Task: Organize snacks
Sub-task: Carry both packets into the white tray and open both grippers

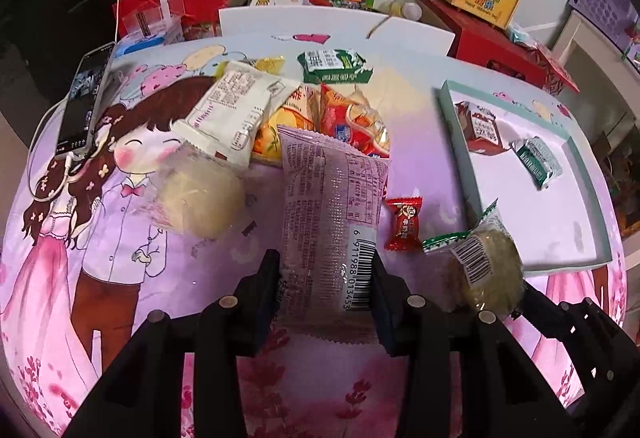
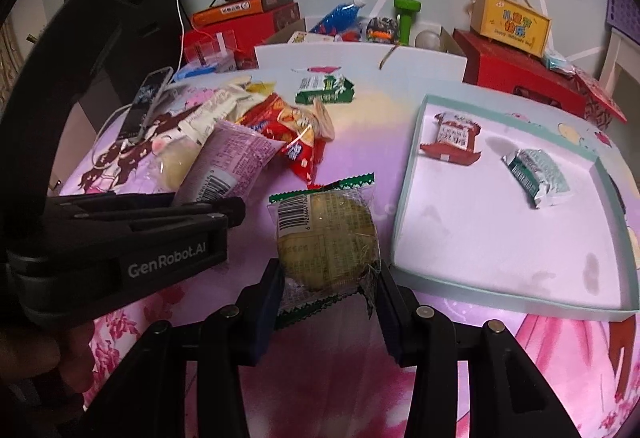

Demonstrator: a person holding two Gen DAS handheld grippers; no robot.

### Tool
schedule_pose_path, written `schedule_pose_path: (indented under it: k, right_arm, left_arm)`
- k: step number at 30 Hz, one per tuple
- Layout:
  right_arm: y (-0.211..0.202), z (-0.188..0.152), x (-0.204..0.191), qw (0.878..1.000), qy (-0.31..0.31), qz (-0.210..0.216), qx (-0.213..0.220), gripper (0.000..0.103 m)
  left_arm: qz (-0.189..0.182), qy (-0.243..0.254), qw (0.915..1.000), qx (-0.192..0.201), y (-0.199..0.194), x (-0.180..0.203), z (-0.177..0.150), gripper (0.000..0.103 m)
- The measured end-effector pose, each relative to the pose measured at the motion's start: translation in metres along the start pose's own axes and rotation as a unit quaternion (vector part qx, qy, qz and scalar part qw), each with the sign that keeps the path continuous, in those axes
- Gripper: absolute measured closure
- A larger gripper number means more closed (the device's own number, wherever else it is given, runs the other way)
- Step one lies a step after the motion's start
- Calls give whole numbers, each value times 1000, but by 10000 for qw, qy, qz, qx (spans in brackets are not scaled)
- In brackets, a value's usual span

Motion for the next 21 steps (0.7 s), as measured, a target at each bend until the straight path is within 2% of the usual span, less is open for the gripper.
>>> schedule_pose_path:
  k: [10, 15, 21]
  right_arm:
    - [-10, 11, 19, 9996, 231, -102, 111, 56]
    - [-15, 19, 44, 9981, 409, -419, 174, 56]
    - [-17, 25, 96, 9919, 900, -883, 122, 56]
  left_arm:
    - [-67, 65, 9999, 69, -4, 12, 7, 60]
    - [-186, 249, 9995, 37, -4, 34, 18, 60]
    - [-426, 633, 9970, 106, -7, 76, 40, 60]
Point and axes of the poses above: each gripper's, at about its wrist camera, not at the fingertips, and y roughly the way its jaws point, x to its right, z to its top, the point moved 2 cm from there along y, roughly the way its jaws point, and after that the axes turned 1 degree about -x, right-handed, at the moved point
